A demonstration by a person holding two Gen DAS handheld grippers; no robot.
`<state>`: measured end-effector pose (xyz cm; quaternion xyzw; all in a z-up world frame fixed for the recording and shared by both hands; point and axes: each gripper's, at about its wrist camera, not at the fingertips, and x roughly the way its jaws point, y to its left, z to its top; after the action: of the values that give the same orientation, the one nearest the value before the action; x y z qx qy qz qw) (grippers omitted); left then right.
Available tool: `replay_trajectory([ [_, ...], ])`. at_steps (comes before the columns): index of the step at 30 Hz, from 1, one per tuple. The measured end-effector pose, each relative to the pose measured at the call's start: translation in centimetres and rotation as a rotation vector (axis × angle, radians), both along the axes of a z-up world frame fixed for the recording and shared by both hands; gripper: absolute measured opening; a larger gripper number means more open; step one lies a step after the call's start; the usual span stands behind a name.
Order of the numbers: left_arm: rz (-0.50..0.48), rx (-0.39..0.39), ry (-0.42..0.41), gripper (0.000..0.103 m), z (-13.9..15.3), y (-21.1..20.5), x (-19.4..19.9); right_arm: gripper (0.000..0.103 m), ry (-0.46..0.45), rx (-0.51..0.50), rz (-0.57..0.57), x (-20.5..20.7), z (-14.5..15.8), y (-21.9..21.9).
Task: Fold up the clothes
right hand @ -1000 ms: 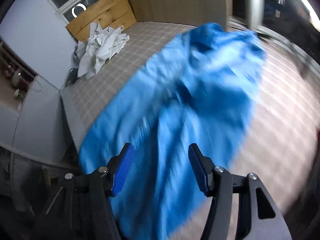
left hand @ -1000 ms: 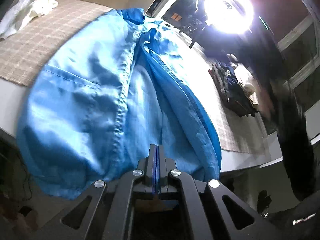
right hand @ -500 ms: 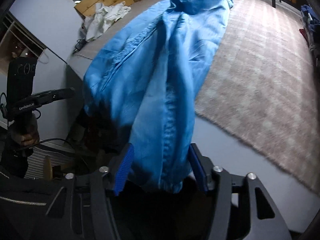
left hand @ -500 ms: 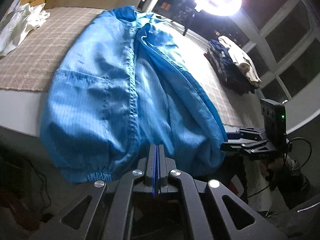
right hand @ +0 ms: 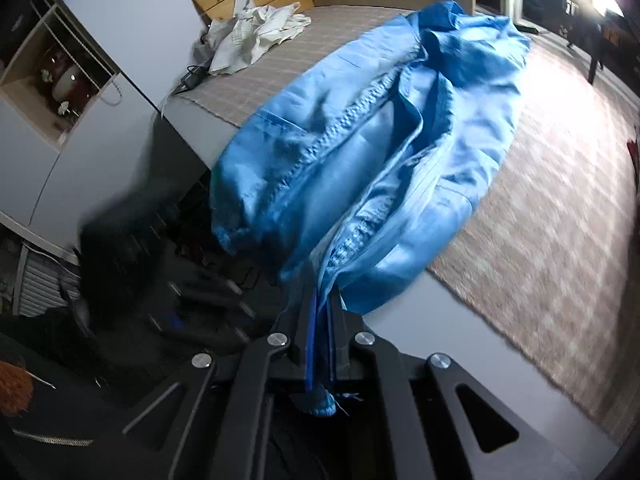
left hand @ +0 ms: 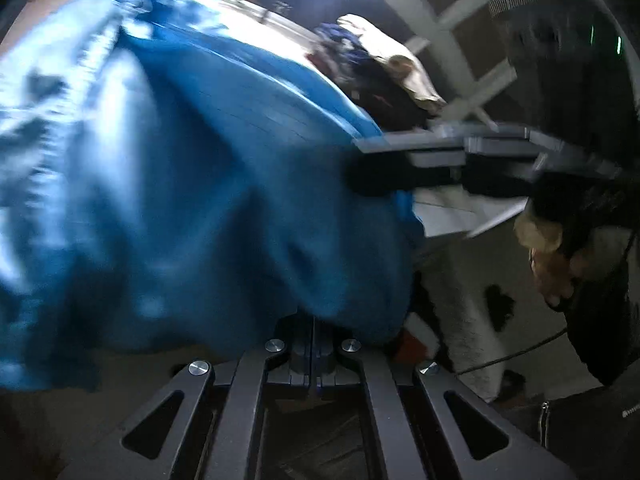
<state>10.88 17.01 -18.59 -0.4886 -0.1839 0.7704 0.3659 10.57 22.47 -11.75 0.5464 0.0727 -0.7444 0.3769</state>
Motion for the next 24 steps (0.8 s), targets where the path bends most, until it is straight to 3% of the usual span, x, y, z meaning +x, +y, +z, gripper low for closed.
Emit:
replay_trajectory([
  [5, 0.013, 0.079, -0.04, 0.0, -0.8, -0.5, 0.7, 0.005, -0.063, -0.005, 0.03, -0.2, -0.5, -1.4],
  [7, 0.077, 0.045, -0.04, 0.001, -0.2, -3.5, 2.2, 0.005, -0.089, -0.02, 0.051, -0.2, -1.0, -2.8],
  [10, 0.188, -0.05, -0.022, 0.012, 0.9, -9.0, 5.1, 0.007, -0.104, -0.044, 0.092, -0.4, -2.1, -5.9],
  [11, 0.219, -0.085, -0.033, 0.012, 1.0, -10.5, 5.6, 0.011, -0.14, -0.038, 0.105, -0.5, -3.0, -6.8],
  [13, 0.269, -0.148, -0.051, 0.012, 1.2, -12.8, 6.2, 0.03, -0.247, -0.01, 0.117, -0.6, -5.0, -8.2],
  [16, 0.296, -0.138, -0.041, 0.012, 1.8, -13.5, 6.2, 0.032, -0.315, -0.027, 0.156, 0.8, -4.9, -7.0],
  [20, 0.3, -0.044, -0.041, 0.025, 2.1, -12.5, 5.6, 0.034, -0.264, -0.065, 0.075, 0.9, -2.4, -2.3],
  [24, 0.287, -0.017, -0.086, 0.034, 1.7, -10.5, 4.3, 0.034, -0.135, -0.047, -0.041, -1.6, -1.2, -0.7],
])
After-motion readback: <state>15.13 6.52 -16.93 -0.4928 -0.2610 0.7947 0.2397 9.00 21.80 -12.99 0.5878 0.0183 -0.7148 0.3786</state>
